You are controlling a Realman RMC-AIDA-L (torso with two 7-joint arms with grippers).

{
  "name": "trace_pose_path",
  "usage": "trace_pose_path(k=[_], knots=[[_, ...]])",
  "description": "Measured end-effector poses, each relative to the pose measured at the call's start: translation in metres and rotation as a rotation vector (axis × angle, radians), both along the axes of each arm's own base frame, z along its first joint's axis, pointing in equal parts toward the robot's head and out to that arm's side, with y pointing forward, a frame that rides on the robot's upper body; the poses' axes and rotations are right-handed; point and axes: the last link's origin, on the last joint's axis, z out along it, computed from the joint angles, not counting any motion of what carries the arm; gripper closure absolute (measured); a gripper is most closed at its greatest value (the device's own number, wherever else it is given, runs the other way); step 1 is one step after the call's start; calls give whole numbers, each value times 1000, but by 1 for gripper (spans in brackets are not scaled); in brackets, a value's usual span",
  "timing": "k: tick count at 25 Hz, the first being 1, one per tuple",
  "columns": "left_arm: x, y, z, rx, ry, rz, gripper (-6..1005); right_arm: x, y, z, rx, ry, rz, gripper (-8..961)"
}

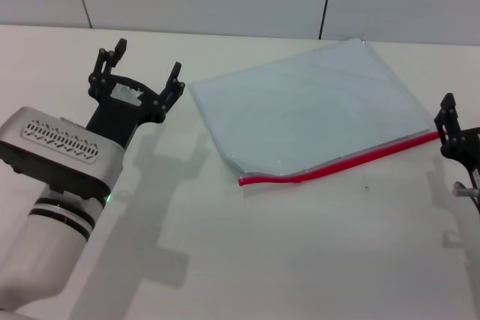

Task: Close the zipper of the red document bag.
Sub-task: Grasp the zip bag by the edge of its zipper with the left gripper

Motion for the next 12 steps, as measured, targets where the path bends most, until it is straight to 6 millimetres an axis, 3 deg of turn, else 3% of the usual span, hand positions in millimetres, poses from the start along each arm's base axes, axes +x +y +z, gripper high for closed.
trace_pose_path(k=[12], knots=[[-1,0,-1,-4,-8,12,120,2,2,-1,-9,1,-15,304]])
